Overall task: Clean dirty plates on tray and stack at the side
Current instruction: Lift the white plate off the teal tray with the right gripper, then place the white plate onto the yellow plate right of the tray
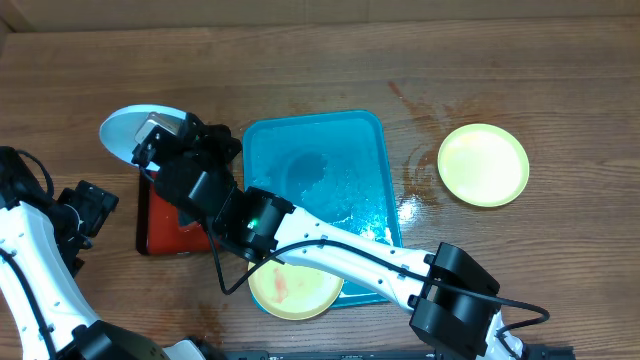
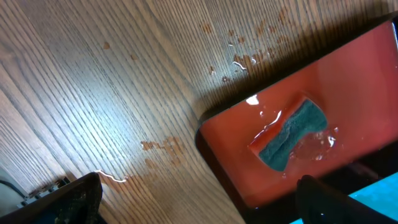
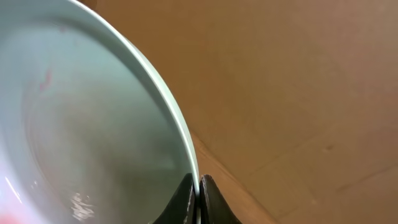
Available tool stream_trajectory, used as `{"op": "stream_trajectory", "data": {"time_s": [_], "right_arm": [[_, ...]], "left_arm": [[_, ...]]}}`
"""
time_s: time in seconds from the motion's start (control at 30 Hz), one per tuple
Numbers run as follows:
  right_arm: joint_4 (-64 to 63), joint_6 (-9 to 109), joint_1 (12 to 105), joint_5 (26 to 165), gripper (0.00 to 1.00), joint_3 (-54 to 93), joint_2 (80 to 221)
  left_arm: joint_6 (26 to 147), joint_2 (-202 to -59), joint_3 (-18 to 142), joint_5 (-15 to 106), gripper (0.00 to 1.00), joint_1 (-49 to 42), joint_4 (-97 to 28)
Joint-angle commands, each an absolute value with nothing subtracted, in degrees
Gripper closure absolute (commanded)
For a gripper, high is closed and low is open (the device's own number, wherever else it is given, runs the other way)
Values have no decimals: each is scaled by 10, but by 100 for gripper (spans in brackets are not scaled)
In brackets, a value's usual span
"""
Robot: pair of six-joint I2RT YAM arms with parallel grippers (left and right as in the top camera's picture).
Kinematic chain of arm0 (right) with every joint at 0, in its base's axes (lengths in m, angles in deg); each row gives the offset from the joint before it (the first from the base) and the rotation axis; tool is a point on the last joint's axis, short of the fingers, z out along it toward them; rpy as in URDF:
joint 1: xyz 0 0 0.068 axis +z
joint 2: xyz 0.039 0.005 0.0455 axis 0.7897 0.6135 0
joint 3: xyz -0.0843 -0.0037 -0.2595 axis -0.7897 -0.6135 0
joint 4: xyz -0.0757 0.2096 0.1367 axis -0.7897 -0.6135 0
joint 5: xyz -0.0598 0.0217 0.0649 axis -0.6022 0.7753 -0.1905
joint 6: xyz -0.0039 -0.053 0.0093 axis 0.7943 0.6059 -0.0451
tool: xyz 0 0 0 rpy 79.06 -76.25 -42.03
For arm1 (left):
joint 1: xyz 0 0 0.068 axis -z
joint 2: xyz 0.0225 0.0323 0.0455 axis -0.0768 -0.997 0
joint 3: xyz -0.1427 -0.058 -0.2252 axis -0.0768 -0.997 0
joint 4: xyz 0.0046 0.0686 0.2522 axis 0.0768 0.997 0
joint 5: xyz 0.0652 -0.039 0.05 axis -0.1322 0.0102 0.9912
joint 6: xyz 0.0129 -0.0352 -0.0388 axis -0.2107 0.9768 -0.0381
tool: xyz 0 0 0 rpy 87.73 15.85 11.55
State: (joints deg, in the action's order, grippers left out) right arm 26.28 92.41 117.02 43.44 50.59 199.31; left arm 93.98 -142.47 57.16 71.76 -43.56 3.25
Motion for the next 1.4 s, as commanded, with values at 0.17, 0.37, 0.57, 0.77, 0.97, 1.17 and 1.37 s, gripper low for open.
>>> {"op": "stream_trajectory", "data": {"time_s": [0.17,0.37,0.57,0.77,0.97,1.17,1.37], "right_arm": [[285,931,1168,408,96,517,1987],[298,945,1168,387,96,517,1987],[300,945,1168,379,96,518,1987],[307,945,1168,368,96,517,1987],[307,945,1168,359,96,517,1987],[307,945,1168,358,96,517,1987],[291,835,1150,359,96,517,1987]], "left_arm": [[952,-1417,577,713,0,-438,32],[952,-1417,577,713,0,-438,32],[952,-1417,577,713,0,-438,32],[952,-1417,577,713,0,-438,32],[952,-1417,577,713,0,-438,32],[952,-1417,577,713,0,-438,32],[952,-1417,577,713,0,-438,32]]}}
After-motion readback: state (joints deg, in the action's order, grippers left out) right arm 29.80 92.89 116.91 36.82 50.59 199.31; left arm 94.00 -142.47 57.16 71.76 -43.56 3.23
